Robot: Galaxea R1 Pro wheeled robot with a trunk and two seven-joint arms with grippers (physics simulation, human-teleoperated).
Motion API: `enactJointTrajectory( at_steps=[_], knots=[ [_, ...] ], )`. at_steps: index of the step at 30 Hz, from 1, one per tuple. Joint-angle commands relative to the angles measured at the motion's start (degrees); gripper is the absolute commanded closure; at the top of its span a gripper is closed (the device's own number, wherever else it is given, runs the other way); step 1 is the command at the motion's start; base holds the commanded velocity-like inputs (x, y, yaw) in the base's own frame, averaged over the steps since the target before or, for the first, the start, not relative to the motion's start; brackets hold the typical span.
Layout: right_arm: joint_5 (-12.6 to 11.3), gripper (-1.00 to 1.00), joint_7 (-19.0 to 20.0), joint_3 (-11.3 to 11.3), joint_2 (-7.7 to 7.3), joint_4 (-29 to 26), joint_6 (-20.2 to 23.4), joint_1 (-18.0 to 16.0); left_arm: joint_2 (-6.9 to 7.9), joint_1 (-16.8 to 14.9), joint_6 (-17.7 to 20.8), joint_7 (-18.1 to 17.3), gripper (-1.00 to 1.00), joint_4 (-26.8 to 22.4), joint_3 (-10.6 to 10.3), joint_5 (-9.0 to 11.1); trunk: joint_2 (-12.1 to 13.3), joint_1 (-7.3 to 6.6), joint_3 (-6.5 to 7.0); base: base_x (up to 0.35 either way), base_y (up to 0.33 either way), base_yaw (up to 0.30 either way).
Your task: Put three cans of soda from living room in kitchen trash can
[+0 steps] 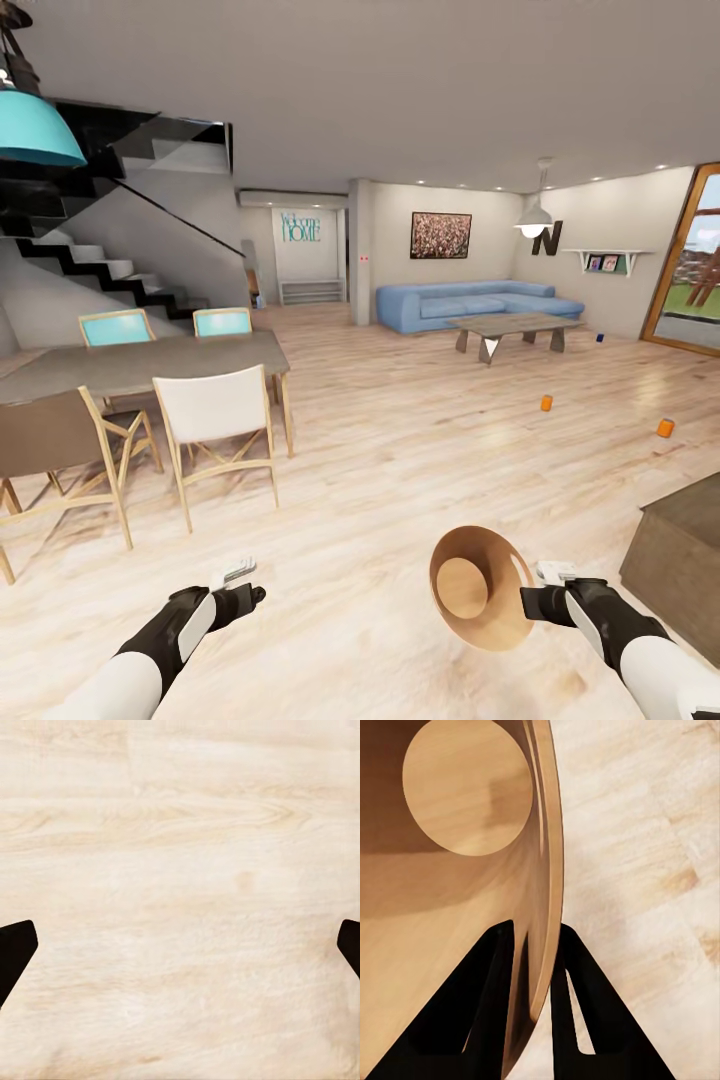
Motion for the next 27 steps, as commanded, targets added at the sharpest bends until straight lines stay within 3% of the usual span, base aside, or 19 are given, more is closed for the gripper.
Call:
enactJointTrajectory(
  at_steps=[1, 4, 13, 27],
  knots=[
    [-0.6, 1.00, 0.3, -0.3, 0.04, -0.1, 0.1, 0.0, 0.00, 0.0, -0.8, 0.0, -1.00, 0.0, 0.0, 0.0, 0.4, -0.23, 0.19, 0.000, 0.000, 0.000],
    [-0.6, 1.00, 0.3, -0.3, 0.07, -0.1, 0.1, 0.0, 0.00, 0.1, -2.4, -0.1, -1.00, 0.0, 0.0, 0.1, 1.6, -0.89, 0.73, 0.000, 0.000, 0.000],
    [-0.6, 1.00, 0.3, -0.2, 0.17, -0.1, 0.0, 0.0, 0.28, 0.2, -4.6, -1.8, -1.00, -0.1, -0.1, 0.1, 1.6, -0.89, 0.73, 0.025, 0.000, 0.000],
    [-0.6, 1.00, 0.2, -0.2, 0.34, 0.1, 0.0, 0.1, 0.26, 0.2, -5.0, -3.4, -1.00, -0.1, -0.1, 0.1, 1.6, -0.89, 0.73, 0.288, 0.000, 0.000]
  ],
)
